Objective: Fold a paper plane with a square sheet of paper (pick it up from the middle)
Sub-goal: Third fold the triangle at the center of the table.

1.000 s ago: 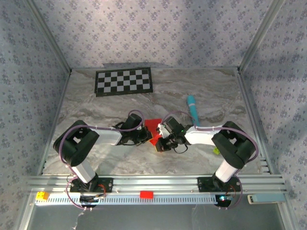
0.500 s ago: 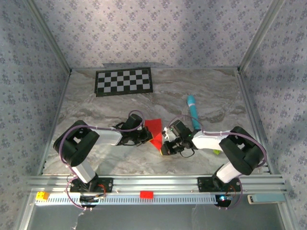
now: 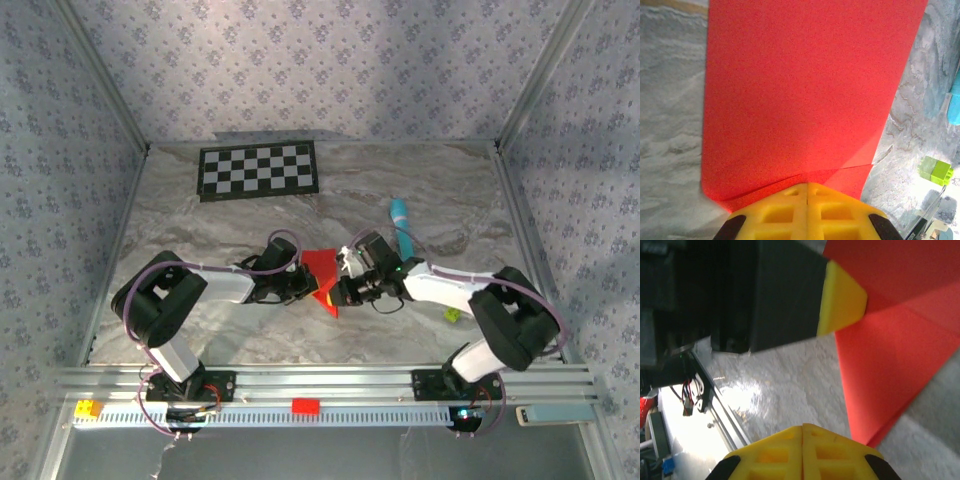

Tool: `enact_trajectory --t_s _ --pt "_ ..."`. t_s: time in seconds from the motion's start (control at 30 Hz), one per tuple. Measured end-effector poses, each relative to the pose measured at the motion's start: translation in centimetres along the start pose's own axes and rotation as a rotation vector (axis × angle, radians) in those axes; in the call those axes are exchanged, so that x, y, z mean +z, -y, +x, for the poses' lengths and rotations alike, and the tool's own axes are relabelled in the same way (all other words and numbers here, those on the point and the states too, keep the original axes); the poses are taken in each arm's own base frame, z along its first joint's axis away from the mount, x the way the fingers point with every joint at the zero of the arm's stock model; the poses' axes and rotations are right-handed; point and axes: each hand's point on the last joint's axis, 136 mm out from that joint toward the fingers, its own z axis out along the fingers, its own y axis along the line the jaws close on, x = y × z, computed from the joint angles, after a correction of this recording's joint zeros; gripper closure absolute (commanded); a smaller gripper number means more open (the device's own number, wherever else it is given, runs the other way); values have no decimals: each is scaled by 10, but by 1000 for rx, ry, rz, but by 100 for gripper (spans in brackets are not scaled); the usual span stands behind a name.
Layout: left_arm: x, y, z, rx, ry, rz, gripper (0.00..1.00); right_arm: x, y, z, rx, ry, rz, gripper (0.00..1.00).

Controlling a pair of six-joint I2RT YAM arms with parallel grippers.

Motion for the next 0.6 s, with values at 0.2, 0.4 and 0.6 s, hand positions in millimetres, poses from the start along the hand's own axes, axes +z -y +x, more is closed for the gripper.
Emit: enact_trajectory --t_s 0.2,0.4,0.6 --pt "0 0 0 0 0 0 100 21 10 -8 49 -38 30 93" --pt "0 1 -1 1 1 1 100 29 31 1 109 -65 85 97" --pt "-1 6 -3 13 1 -12 99 28 38 5 150 -64 85 99"
